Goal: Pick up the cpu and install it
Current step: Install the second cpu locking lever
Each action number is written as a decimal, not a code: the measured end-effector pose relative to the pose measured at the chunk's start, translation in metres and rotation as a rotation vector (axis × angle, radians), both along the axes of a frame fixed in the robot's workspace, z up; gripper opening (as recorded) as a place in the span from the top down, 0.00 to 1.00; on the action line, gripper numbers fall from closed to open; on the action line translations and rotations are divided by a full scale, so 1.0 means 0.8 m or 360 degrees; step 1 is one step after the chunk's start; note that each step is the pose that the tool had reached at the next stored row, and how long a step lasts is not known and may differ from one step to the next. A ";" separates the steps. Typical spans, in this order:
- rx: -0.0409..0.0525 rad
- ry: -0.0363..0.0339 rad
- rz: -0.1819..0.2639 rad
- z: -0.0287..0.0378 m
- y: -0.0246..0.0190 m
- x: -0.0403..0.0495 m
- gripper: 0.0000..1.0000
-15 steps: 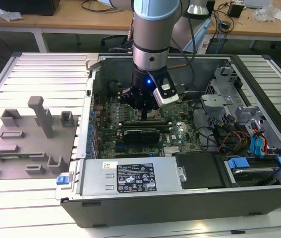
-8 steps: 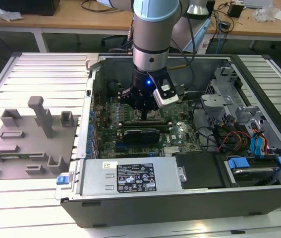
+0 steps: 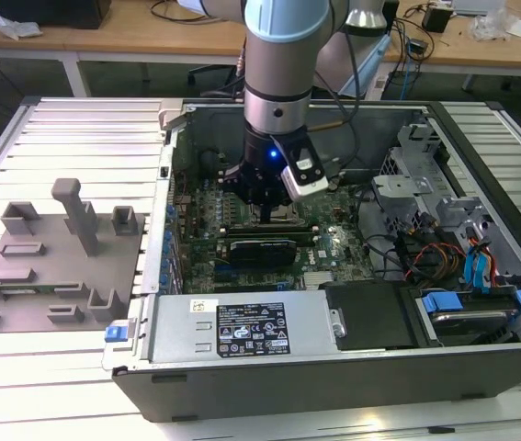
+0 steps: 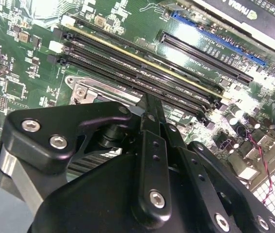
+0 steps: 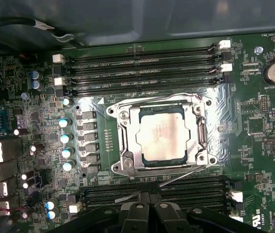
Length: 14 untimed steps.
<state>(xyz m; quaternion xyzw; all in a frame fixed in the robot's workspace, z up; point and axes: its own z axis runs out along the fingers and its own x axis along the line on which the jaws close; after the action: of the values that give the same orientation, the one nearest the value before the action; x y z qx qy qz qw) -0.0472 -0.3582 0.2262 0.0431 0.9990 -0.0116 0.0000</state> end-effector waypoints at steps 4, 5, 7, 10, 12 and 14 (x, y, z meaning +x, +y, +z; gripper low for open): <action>0.0000 0.0000 0.0000 -0.0006 0.0000 0.000 0.89; 0.0000 0.0000 0.0000 -0.0009 0.0000 0.000 0.89; 0.0000 0.0000 0.0000 -0.0021 0.0001 0.000 0.89; 0.0000 0.0000 0.0000 -0.0037 0.0000 0.000 0.89; 0.0000 0.0000 0.0000 -0.0038 0.0000 0.000 0.89; 0.0000 0.0000 0.0000 -0.0039 0.0000 0.000 0.89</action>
<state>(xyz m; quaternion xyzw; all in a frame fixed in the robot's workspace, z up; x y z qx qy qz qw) -0.0474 -0.3582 0.2231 0.0431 0.9990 -0.0116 0.0001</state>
